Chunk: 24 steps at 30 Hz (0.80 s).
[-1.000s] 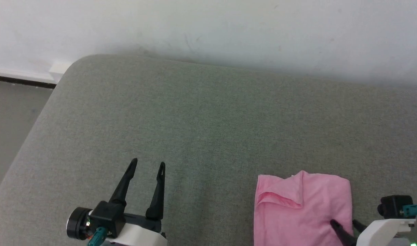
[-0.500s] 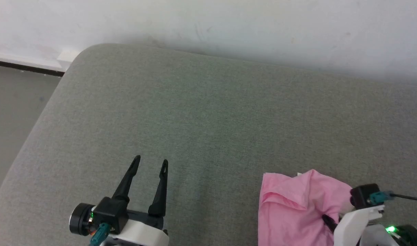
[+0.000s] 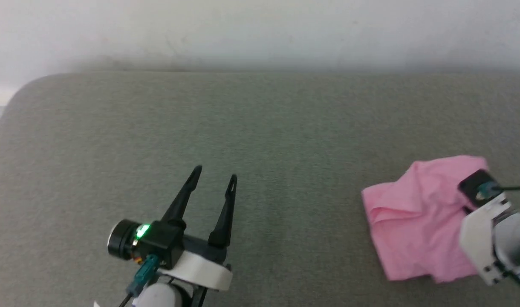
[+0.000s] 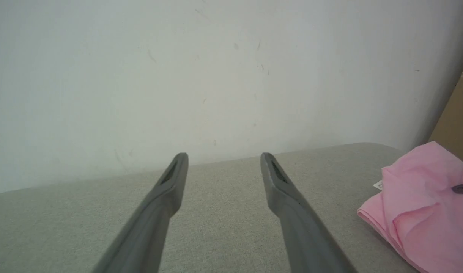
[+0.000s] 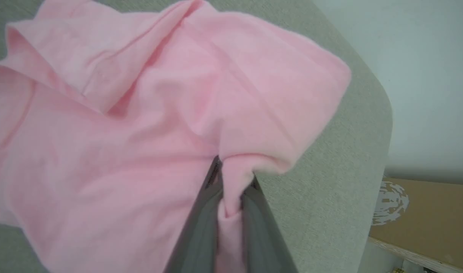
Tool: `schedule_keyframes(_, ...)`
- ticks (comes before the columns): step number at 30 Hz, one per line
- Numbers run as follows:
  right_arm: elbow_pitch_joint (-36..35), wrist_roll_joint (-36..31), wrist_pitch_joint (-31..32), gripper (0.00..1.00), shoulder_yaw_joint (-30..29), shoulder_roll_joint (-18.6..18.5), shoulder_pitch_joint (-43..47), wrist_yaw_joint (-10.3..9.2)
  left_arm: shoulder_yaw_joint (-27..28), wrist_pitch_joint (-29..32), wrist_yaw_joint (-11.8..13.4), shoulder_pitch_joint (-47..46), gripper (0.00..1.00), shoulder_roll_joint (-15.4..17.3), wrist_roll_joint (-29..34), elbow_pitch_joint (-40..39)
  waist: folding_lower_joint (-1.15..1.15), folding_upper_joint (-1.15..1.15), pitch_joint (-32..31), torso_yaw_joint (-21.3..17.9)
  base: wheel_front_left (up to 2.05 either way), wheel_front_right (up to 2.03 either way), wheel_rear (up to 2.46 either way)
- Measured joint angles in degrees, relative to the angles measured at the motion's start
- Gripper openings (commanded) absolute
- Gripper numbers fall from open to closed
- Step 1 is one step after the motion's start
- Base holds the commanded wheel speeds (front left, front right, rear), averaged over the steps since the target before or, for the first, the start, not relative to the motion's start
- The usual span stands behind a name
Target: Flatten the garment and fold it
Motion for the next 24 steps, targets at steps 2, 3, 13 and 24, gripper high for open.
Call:
schedule_keyframes(2, 0.1, 0.7, 0.5, 0.0, 0.2, -4.2, -1.9, -0.01, -0.9, 0.0, -0.2, -2.1, 1.0, -0.1, 0.2, 0.0, 0.0, 0.0, 1.1, -1.7, 0.0, 0.0, 0.0)
schedule_keyframes(3, 0.3, 1.0, 0.5, 0.0, 0.2, -6.2, -2.7, 0.01, -1.2, 0.0, -0.4, -3.2, 1.0, -0.2, 0.3, 0.0, 0.0, 0.0, 1.8, -2.5, 0.0, 0.0, 0.0)
schedule_keyframes(13, 12.5, 4.9, -8.5, 0.0, -3.1, -19.2, -8.8, 0.01, -4.1, 0.0, -1.5, -12.3, 1.0, -0.3, 1.6, 0.1, 0.02, 0.0, 11.9, -6.8, 0.0, 0.0, 0.0)
schedule_keyframes(24, 34.3, 2.2, -25.7, 0.0, -11.6, -24.5, -9.5, 0.01, -4.2, 0.0, -1.9, -15.4, 1.0, 0.7, 2.1, -1.0, 0.01, 0.0, 22.4, -6.1, 0.0, 0.0, 0.0)
